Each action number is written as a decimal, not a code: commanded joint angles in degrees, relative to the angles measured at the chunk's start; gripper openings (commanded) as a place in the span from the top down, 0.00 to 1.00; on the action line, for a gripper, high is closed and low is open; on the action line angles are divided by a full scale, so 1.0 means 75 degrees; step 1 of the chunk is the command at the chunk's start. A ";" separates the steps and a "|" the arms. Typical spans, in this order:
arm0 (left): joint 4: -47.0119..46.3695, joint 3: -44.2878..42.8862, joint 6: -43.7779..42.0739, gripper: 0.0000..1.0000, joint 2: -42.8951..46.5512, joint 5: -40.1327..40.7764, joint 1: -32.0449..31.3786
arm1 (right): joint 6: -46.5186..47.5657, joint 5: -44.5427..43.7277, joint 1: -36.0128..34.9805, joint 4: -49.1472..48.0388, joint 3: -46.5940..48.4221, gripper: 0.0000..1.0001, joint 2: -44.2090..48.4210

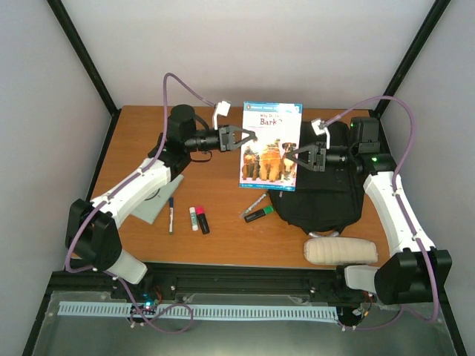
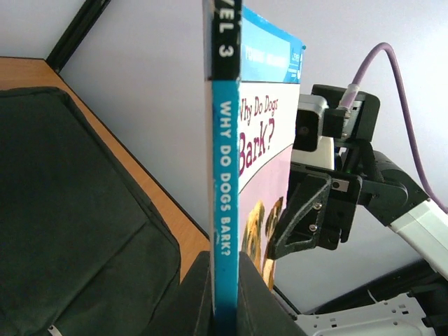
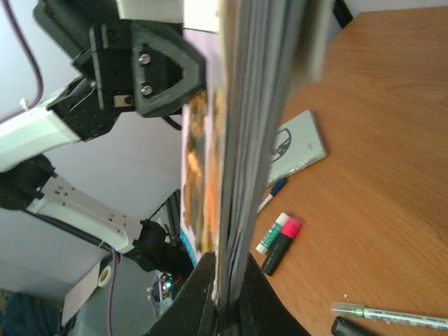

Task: Pack the student bag
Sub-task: Pick up the book from the center of the board, then adjust the student bag at the center of the board, then place the book in the student bag.

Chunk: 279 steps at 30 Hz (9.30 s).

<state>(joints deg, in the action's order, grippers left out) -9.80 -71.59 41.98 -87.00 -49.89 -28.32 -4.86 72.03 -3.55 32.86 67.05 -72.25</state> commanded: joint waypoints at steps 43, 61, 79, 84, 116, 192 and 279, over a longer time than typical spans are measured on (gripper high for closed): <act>0.5661 -0.3668 -0.1602 0.34 -0.4779 0.4947 -0.1908 | 0.2527 -0.2192 0.3632 -0.0043 -0.2078 0.97 0.1296; 0.6735 -0.6309 -0.0636 0.99 -0.6373 0.5829 -0.1057 | 0.2582 -0.2055 0.3825 0.0013 -0.2083 0.97 0.1162; 0.6356 -0.4031 -0.0895 0.99 -0.4554 0.6796 0.0060 | 0.2581 -0.1938 0.3871 0.0048 -0.2064 0.97 0.1126; 0.6845 -0.4014 -0.1352 0.53 -0.4201 0.6961 0.0120 | 0.2591 -0.1855 0.3872 0.0089 -0.2038 0.97 0.1111; 0.8748 -0.4185 -0.7596 0.29 -0.4097 0.6223 -0.2951 | 0.2706 -0.1761 0.4000 0.0276 -0.1955 0.97 0.1061; 0.4846 -0.5987 -0.3611 0.99 -0.3796 0.7575 -0.2178 | 0.3408 -0.0844 0.3642 0.5907 0.0082 0.97 0.0655; 0.2991 -0.1759 -0.4447 0.99 -0.1428 0.5208 -0.2178 | 0.7321 -0.9523 -0.1557 -0.0898 -0.3627 0.37 0.0234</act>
<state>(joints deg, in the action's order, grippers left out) 15.55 -83.61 9.78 -101.32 -9.28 -44.73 47.42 9.02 -12.88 32.67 40.69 -69.04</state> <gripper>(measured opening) 0.011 0.625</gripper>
